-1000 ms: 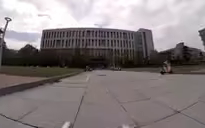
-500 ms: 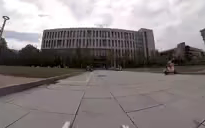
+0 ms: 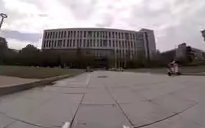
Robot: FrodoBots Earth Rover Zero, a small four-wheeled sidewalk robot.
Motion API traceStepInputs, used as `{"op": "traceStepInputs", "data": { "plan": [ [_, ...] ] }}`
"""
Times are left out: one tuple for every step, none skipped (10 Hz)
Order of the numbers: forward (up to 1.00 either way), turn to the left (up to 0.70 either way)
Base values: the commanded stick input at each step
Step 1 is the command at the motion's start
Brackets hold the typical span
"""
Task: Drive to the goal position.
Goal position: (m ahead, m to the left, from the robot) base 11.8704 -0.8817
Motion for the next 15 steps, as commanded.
{"op": "traceStepInputs", "data": {
  "plan": [
    [0.7,0.03],
    [0.7,0.03],
    [0.7,0.02],
    [0.7,0.02],
    [0.7,0.02],
    [0.7,0.02],
    [0.7,0.02],
    [0.7,0.02],
    [0.7,0.02],
    [0.7,0.02],
    [0.7,0.02],
    [0.7,0.02],
    [0.7,0.02],
    [0.7,0.02],
    [0.7,0.02]
  ]
}}
